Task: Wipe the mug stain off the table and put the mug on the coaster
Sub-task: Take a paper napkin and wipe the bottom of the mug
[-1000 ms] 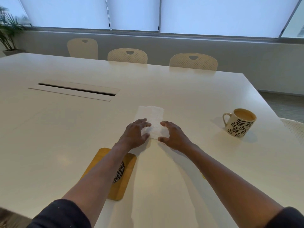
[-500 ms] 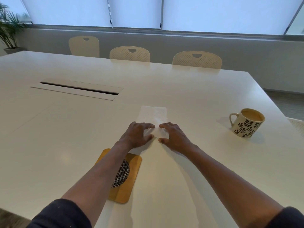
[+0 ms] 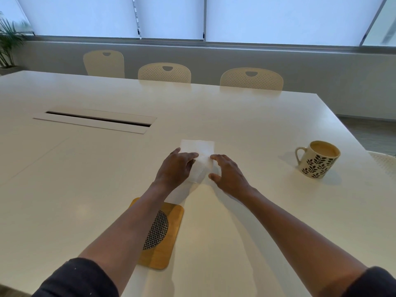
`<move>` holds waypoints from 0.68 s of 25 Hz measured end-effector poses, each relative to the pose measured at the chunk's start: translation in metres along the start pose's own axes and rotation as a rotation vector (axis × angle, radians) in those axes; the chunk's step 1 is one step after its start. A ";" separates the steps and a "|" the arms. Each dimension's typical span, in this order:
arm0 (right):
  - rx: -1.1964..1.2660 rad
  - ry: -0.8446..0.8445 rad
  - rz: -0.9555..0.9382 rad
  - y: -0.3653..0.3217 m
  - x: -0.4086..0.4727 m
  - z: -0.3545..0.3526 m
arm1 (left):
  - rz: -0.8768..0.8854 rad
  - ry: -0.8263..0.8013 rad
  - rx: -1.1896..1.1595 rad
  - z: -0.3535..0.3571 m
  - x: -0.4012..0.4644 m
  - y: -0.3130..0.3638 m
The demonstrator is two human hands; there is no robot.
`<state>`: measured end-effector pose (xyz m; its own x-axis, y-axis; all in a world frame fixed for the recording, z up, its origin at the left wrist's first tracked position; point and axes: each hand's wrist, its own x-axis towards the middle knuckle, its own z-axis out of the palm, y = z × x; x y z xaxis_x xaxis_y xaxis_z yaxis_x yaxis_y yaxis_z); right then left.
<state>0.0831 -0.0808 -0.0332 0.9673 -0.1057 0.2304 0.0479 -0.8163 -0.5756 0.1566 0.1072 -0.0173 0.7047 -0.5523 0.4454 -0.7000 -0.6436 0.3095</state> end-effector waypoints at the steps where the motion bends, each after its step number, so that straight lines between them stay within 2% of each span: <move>1: 0.010 0.019 0.012 0.000 0.000 -0.001 | 0.021 0.036 0.007 -0.002 0.002 0.002; 6: 0.042 0.133 0.073 0.000 0.002 -0.010 | 0.062 0.145 -0.019 -0.011 0.015 0.026; 10: 0.048 0.236 0.092 0.006 0.000 -0.021 | 0.161 0.231 -0.089 -0.015 0.023 0.051; 17: -0.002 0.453 0.024 0.018 -0.020 -0.050 | 0.244 0.253 -0.353 -0.009 0.038 0.095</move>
<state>0.0522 -0.1220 -0.0092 0.7614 -0.3623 0.5376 0.0256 -0.8119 -0.5833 0.1163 0.0297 0.0365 0.4963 -0.4902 0.7165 -0.8681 -0.2686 0.4175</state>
